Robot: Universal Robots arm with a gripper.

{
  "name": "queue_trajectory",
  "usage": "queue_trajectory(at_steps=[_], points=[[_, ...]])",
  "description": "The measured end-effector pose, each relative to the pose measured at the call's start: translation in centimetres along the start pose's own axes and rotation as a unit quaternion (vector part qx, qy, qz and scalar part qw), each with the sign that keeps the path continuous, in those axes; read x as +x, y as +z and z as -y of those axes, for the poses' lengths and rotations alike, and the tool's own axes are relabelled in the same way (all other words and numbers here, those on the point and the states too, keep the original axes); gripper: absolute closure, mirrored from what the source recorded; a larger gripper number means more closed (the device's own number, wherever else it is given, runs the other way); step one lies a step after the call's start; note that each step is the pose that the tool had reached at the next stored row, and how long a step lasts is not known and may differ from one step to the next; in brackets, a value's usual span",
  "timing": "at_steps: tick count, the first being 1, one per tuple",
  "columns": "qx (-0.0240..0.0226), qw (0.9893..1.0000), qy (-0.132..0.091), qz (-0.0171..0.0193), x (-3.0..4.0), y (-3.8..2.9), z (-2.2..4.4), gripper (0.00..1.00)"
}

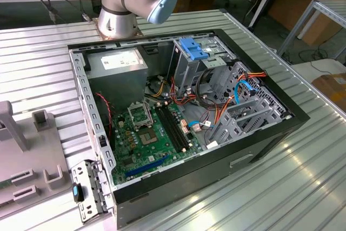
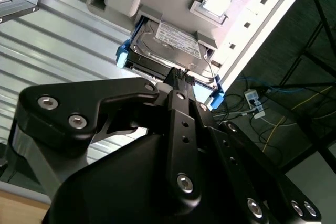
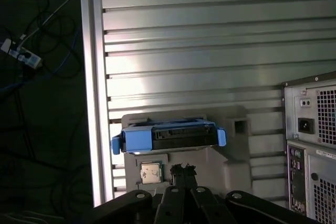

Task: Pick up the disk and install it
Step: 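Reach for the disk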

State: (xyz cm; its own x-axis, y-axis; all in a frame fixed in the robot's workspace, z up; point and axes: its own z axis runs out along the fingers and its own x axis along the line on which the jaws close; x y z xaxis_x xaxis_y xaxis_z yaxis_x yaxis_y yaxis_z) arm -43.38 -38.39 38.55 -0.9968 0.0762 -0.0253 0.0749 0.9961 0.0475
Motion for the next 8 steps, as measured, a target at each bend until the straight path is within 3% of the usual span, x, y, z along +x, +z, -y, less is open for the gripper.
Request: queue_trajectory(at_steps=[4,5,6,7,8], points=[[-0.0001,1.0,0.0,0.0,0.45,0.04,-0.24,0.89],[0.0005,1.0,0.0,-0.0081,0.48,0.07,-0.25,0.89],[0.0009,0.9999,0.001,-0.0132,0.63,0.07,-0.65,0.89],[0.0009,0.9999,0.001,-0.0132,1.3,0.1,-1.06,0.89],[0.001,0.9999,0.001,-0.0133,1.53,0.09,-1.07,0.89]])
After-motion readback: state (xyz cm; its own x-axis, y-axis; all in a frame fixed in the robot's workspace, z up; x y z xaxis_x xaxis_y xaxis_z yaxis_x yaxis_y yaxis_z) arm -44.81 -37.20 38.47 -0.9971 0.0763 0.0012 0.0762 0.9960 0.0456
